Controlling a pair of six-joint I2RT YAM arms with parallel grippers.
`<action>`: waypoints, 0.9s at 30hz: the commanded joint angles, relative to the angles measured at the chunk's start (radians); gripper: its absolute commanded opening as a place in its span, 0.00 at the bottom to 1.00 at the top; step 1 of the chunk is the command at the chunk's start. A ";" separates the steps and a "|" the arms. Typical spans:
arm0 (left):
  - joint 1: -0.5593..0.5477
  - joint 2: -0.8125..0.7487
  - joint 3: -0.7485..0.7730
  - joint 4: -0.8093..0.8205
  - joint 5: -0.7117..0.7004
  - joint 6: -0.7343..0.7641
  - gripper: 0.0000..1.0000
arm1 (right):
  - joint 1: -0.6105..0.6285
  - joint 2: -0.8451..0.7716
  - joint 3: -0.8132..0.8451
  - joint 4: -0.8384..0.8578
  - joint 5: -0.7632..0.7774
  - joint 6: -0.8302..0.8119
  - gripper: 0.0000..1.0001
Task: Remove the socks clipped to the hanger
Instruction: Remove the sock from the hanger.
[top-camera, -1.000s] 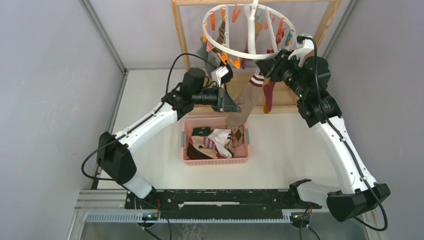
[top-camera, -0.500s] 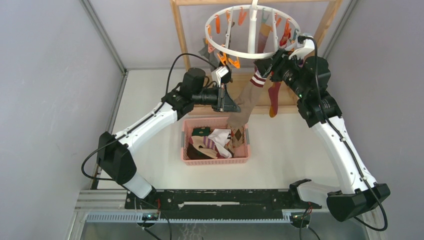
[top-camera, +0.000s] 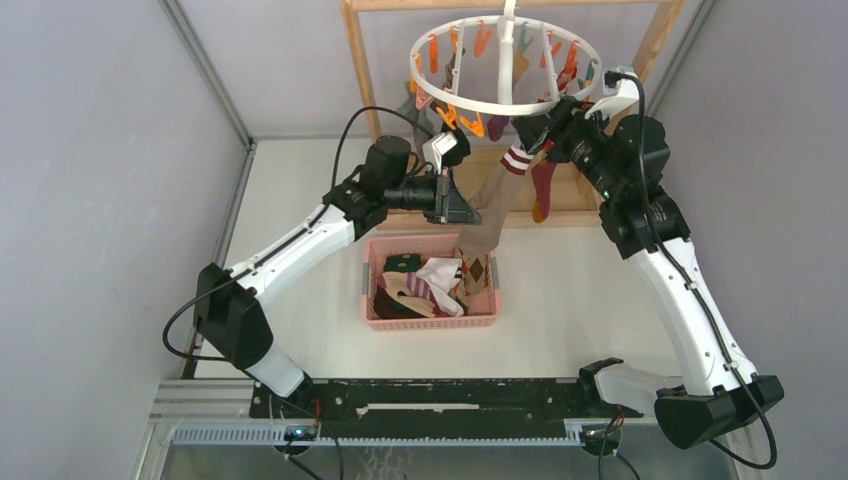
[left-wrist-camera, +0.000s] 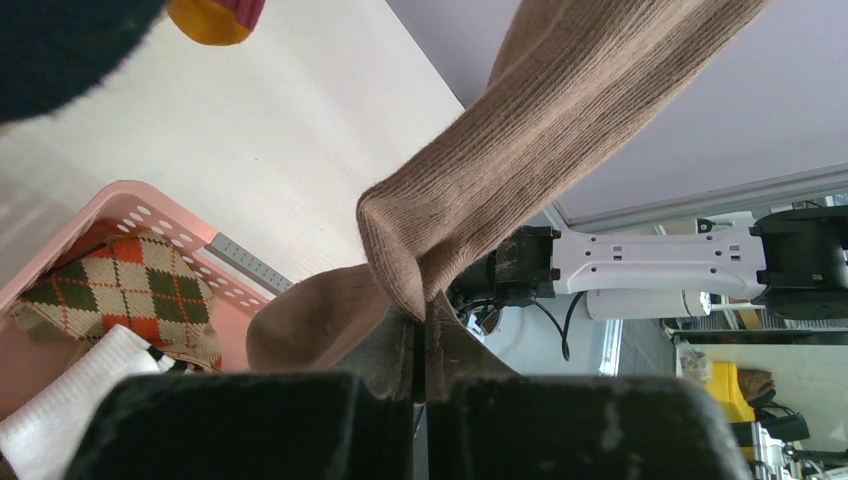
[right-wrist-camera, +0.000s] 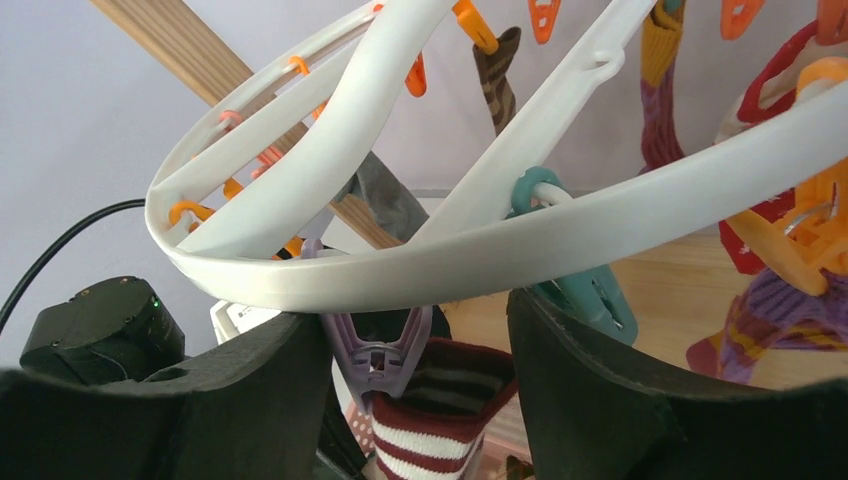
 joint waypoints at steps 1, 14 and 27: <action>0.002 -0.043 0.030 0.019 0.027 0.011 0.00 | -0.009 -0.037 0.020 0.042 0.024 0.011 0.73; 0.001 -0.042 0.027 0.020 0.029 0.011 0.00 | -0.010 -0.039 0.019 0.048 0.013 0.016 0.70; 0.002 -0.038 0.025 0.019 0.032 0.011 0.00 | -0.005 -0.024 0.034 0.062 -0.006 0.033 0.48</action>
